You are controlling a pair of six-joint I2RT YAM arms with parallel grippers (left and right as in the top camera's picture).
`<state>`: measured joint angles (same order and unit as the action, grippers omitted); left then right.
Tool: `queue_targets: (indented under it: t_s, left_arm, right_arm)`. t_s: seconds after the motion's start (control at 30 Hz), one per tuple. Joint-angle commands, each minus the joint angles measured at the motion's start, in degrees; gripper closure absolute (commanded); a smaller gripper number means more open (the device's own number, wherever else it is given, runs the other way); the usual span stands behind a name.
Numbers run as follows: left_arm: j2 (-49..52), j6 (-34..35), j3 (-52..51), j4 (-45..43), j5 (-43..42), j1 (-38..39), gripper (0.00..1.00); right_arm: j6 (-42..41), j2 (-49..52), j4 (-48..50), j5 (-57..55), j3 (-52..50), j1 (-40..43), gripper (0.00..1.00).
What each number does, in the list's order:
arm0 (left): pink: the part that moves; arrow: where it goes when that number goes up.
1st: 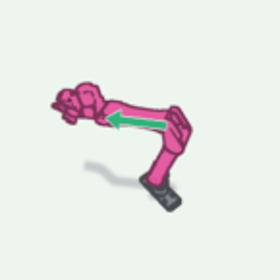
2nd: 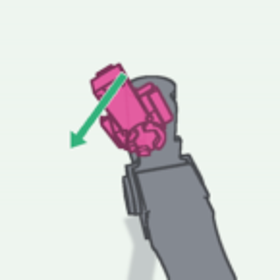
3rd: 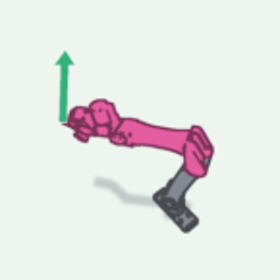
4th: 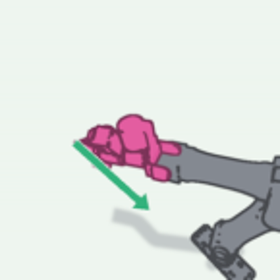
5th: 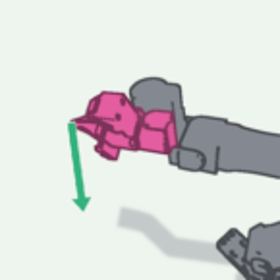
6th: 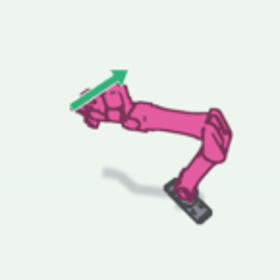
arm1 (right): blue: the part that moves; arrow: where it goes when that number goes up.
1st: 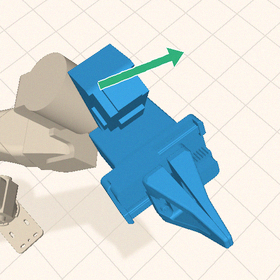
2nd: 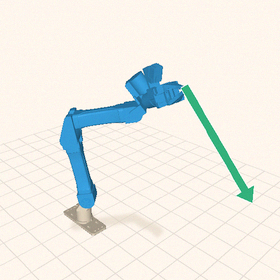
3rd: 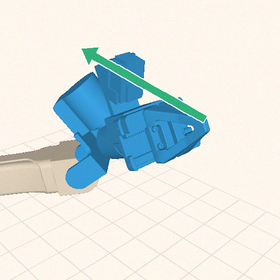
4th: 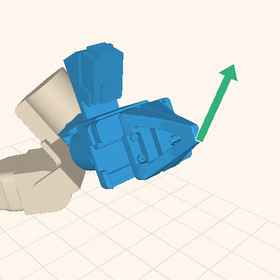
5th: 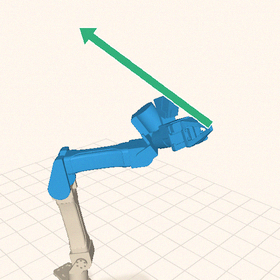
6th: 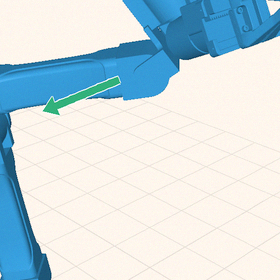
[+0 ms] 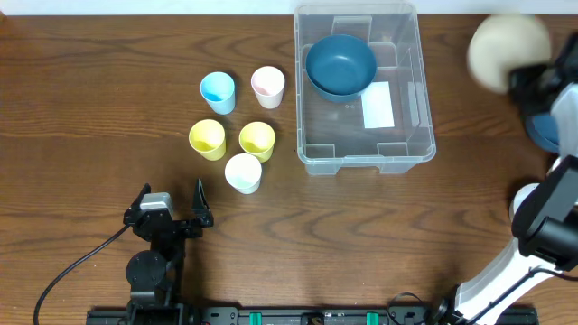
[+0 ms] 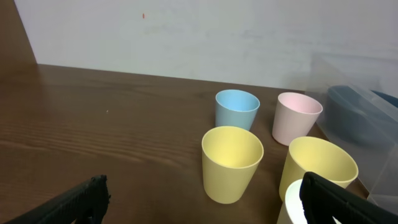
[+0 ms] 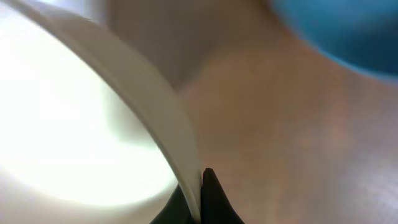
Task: Pack container
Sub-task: 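Move right gripper back to the beige bowl and grasp its rim, then carry the beige bowl and set it into the teal bowl in bin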
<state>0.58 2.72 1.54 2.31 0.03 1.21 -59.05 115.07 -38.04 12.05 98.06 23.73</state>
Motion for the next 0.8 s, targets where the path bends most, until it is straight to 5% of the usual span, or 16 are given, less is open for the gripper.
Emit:
queue_targets:
  t_s: [0.0,0.17,0.4,0.77]
  left_arm:
    - [-0.3,-1.0,-1.3,1.9,0.7,-0.3,0.02]
    - [-0.3,-1.0,-1.3,1.9,0.7,-0.3,0.02]
    - [-0.3,-1.0,-1.3,1.9,0.7,-0.3,0.02]
    - [-0.3,-1.0,-1.3,1.9,0.7,-0.3,0.02]
  right_arm:
    - [7.8,-6.6,-1.0,13.6,11.6,-1.2,0.98]
    - [18.4,-8.2,-6.0,15.5,19.4,-11.8,0.98]
    - [19.9,-2.6,-7.7,7.0,15.8,-28.2,0.98]
    - [17.5,8.4,-9.2,4.6,15.8,-31.9,0.98]
